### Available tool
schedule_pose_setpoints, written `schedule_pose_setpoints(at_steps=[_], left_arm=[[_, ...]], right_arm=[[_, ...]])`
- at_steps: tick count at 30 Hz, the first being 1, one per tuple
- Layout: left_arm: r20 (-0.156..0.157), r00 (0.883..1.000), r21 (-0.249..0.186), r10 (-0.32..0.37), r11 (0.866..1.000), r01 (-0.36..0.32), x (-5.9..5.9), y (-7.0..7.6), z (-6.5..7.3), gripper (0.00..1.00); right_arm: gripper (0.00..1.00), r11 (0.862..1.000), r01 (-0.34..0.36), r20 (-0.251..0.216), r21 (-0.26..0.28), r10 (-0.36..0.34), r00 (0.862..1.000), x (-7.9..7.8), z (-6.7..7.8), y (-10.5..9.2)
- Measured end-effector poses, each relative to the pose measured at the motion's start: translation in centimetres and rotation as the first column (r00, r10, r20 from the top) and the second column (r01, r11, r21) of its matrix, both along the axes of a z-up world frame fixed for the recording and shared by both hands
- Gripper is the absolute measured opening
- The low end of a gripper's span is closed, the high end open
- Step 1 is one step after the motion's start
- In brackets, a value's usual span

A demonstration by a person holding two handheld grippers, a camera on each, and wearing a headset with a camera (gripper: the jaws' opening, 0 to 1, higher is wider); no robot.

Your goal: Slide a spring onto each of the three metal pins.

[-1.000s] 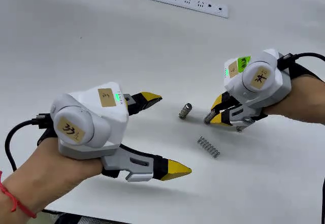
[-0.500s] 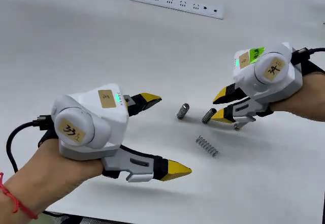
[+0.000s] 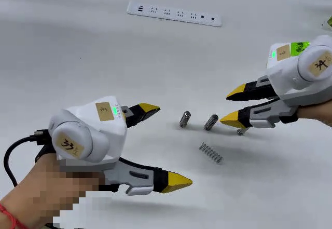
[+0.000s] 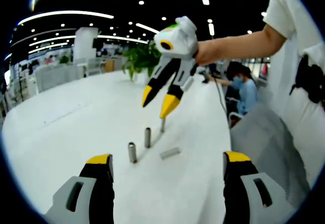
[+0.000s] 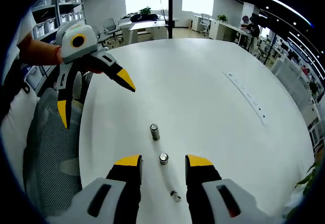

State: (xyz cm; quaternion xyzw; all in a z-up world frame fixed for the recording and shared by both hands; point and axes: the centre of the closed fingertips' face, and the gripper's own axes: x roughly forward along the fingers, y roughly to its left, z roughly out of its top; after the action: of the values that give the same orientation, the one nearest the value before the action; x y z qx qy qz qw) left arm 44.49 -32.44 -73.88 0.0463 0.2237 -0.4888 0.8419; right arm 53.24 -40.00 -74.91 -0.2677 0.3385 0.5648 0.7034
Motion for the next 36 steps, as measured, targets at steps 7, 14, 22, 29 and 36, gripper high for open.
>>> schedule_pose_setpoints(at_steps=[7, 14, 22, 29, 36], left_arm=[[0.003, 1.0, 0.023, 0.0, 1.0, 0.0, 0.1, 0.5, 0.2, 0.91], [0.001, 1.0, 0.043, -0.01, 0.999, 0.01, 0.1, 0.4, 0.3, 0.93], [-0.011, 1.0, 0.061, -0.028, 0.998, 0.028, -0.1, -0.1, 0.1, 0.93], [-0.024, 0.999, 0.082, -0.046, 0.995, 0.047, -0.2, -0.4, -0.4, 0.93], [-0.033, 0.998, 0.085, -0.047, 0.995, 0.05, 0.0, -0.3, -0.6, 0.93]], right_arm=[[0.47, 0.99, 0.091, -0.006, 0.107, -0.091, 0.996, -0.5, 1.5, -1.5], [0.55, 0.977, 0.148, -0.021, 0.154, -0.146, 0.989, -3.0, 2.2, -3.1], [0.62, 0.961, 0.203, -0.05, 0.19, -0.197, 0.979, -4.9, 1.7, -4.8], [0.62, 0.952, 0.231, -0.077, 0.199, -0.22, 0.972, -6.1, 0.2, -4.9], [0.61, 0.948, 0.252, -0.104, 0.194, -0.236, 0.966, -6.9, -1.6, -4.8]])
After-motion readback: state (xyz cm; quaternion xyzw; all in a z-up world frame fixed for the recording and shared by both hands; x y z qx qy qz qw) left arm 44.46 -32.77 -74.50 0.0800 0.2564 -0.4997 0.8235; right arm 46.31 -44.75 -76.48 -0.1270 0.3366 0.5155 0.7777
